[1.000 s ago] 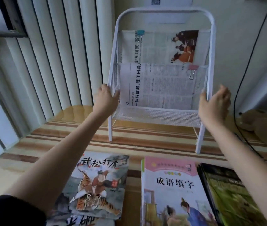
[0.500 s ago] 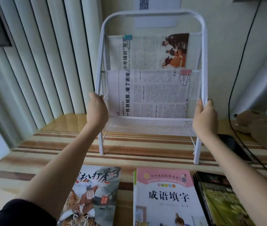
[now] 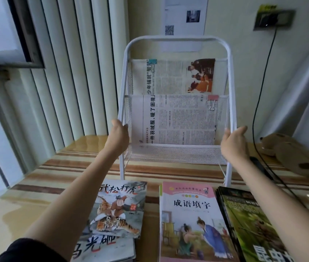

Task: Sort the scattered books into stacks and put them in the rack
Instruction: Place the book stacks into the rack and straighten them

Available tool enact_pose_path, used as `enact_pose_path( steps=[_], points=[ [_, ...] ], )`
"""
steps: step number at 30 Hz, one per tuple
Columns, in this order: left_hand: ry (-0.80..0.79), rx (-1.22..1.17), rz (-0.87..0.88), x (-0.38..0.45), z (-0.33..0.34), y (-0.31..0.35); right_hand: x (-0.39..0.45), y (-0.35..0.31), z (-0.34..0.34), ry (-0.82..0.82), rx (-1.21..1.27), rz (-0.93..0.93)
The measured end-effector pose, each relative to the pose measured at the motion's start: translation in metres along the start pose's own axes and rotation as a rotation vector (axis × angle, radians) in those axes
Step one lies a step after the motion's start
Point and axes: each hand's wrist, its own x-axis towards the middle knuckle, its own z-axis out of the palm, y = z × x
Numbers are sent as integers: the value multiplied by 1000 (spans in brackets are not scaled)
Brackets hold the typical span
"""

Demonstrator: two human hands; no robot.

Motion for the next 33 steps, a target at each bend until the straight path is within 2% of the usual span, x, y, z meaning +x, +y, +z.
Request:
enact_pose_path(
  steps=[2,3,5,6,7,9,10,11,14,18,21,23,25,27,30,32,33],
  points=[
    [-120,-16,77,-11,-13,-8,-14,-6,0,70,-163,-36],
    [-222,21,15,-21,-23,-10,-27,-11,1,137,-201,-120],
    [-335,152,-64,-36,-28,-31,-64,-28,5,198,-173,-429],
    [-370,230,-107,-46,-30,-43,-88,-41,8,98,-148,-599],
    [-464,320,-154,-57,-34,-52,-114,-55,13,-119,-135,-729],
    [-648,524,-195,-73,-38,-72,-166,-77,31,-699,-265,-802],
    [-721,581,-197,-80,-39,-79,-188,-84,43,-899,-374,-805],
    [-766,591,-212,-86,-40,-86,-205,-87,58,-1015,-451,-814],
    [-803,586,-198,-91,-53,-97,-239,-87,91,-1155,-404,-813],
    [-922,692,-174,-80,-83,-113,-253,-93,95,-1193,-272,-886],
    [-869,589,-195,-83,-84,-117,-252,-92,93,-1191,-254,-899],
    [-789,601,-131,-86,-76,-112,-248,-92,86,-1169,-187,-882],
    [-623,547,-46,-82,-68,-100,-234,-93,78,-1048,-66,-851],
    [-419,337,-18,-73,-61,-83,-205,-92,67,-725,30,-847],
    [-147,33,14,-53,-49,-41,-136,-77,51,-114,-33,-902],
    [32,-118,86,-33,-40,-12,-81,-65,35,133,-134,-808],
    [108,-159,130,-22,-36,2,-55,-59,25,204,-185,-747]
  ],
)
